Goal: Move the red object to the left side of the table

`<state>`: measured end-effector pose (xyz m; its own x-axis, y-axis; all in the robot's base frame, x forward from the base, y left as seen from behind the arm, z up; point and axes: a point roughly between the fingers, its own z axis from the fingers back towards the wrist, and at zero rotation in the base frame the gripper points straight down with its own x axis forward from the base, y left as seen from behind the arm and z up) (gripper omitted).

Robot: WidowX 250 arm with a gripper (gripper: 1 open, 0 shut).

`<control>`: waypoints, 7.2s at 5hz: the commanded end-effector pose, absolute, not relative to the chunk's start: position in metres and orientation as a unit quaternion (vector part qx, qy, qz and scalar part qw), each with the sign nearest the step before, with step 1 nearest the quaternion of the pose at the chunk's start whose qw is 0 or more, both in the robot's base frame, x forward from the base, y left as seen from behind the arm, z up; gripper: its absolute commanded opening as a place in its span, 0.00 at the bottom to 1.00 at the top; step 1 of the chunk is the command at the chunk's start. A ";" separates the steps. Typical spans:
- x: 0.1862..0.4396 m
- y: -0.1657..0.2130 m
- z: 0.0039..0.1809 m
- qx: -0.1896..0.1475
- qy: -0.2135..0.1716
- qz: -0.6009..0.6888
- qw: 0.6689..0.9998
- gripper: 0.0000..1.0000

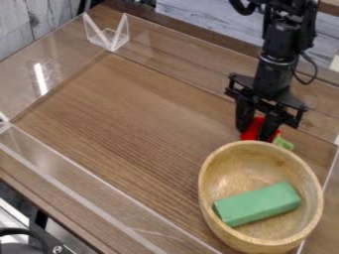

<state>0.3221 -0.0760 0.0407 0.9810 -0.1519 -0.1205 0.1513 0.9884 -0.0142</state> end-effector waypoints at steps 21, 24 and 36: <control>0.316 0.214 0.080 0.049 -0.047 -0.020 0.998 0.00; 0.328 0.213 0.068 0.031 -0.053 -0.027 0.998 0.00; 0.352 0.171 0.107 -0.049 -0.093 0.017 0.994 1.00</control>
